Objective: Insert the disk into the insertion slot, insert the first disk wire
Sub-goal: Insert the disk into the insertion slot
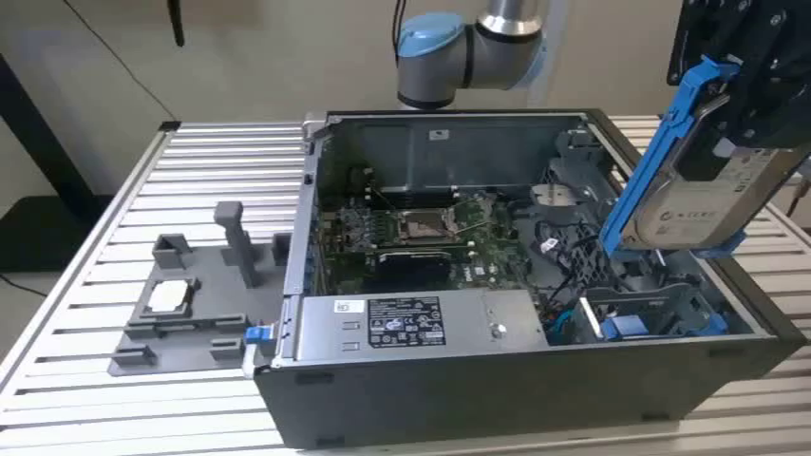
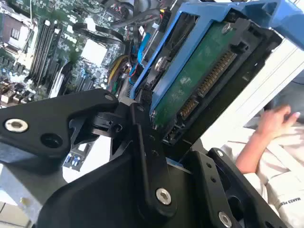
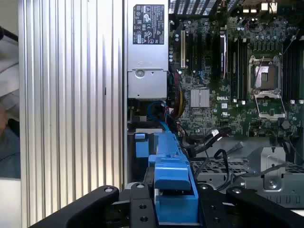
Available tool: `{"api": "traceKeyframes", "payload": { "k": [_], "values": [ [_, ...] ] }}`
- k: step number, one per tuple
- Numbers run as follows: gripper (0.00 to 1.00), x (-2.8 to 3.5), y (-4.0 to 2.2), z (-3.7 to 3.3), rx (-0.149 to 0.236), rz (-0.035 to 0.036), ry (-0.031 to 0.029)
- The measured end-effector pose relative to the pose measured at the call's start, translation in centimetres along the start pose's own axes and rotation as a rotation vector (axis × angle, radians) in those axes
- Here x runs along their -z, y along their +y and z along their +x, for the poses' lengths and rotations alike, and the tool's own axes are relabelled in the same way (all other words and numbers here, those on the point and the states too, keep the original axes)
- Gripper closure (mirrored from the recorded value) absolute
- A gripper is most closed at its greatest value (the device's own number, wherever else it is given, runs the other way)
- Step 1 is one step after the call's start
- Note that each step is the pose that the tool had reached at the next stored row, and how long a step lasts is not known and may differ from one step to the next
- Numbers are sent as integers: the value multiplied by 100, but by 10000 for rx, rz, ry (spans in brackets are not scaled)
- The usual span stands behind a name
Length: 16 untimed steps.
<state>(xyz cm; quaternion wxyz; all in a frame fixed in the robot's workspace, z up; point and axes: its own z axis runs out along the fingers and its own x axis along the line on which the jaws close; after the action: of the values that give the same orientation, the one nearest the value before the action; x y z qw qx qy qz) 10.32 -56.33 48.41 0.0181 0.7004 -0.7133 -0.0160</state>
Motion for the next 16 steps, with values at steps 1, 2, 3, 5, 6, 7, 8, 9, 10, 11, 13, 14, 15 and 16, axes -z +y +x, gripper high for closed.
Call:
{"api": "traceKeyframes", "payload": {
  "k": [1, 2, 3, 5, 6, 7, 8, 9, 10, 11, 13, 14, 15, 16],
  "values": [
    [67, 0, 0, 0, 0, -2, 0],
    [67, 0, -1, 0, 2, 5, 0],
    [67, 0, 0, 0, 0, 28, -1],
    [67, -1, 0, 0, 0, 34, -1],
    [67, -5, 0, 0, 0, 38, -3],
    [67, -9, -1, 0, 0, 38, -1],
    [67, -15, -1, 0, 0, 38, 0],
    [67, -23, -1, 0, 0, 38, 1],
    [67, -30, -2, 1, 0, 38, 1],
    [67, -39, -2, 2, 0, 38, 0],
    [67, -53, -3, 4, -1, 37, -1],
    [67, -59, -3, 5, -1, 36, 0],
    [67, -66, -3, 5, -1, 34, 0],
    [67, -71, -3, 5, -1, 33, 0]
  ]
}}
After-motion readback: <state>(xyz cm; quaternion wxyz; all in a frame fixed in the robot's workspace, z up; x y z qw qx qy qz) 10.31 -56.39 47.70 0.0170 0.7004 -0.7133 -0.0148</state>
